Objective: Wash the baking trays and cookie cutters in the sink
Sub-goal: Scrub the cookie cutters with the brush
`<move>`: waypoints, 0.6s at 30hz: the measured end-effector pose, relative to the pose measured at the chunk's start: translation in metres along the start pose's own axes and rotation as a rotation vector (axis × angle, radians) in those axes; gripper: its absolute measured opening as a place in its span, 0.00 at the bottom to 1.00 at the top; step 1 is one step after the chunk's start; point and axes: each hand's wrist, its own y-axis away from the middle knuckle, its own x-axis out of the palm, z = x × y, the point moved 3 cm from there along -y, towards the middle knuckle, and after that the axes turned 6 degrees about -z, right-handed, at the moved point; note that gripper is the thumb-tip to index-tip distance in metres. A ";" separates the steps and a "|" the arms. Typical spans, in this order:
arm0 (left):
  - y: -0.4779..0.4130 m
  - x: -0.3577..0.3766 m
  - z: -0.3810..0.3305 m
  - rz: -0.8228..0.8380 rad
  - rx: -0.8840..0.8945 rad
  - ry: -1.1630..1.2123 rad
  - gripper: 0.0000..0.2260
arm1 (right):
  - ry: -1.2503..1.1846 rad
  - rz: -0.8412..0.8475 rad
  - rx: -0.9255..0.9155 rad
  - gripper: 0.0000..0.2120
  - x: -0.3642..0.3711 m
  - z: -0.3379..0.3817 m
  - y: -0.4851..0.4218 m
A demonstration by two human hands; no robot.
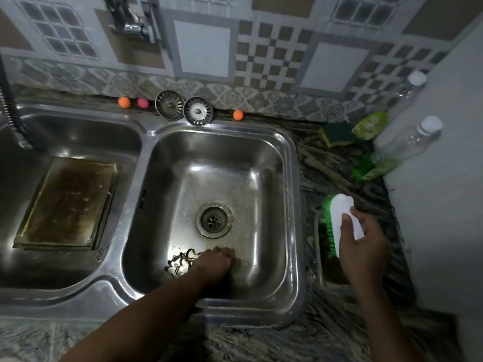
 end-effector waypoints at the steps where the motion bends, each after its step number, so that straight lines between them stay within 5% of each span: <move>1: 0.001 -0.002 0.001 0.003 -0.006 0.009 0.18 | 0.005 -0.014 0.014 0.13 -0.004 -0.004 0.001; 12: -0.006 -0.050 0.019 -0.470 -0.089 0.634 0.20 | 0.039 -0.014 -0.027 0.10 -0.015 -0.020 0.027; 18: -0.008 -0.053 0.023 -0.496 -0.244 1.008 0.26 | 0.122 0.042 -0.014 0.11 -0.012 -0.030 0.036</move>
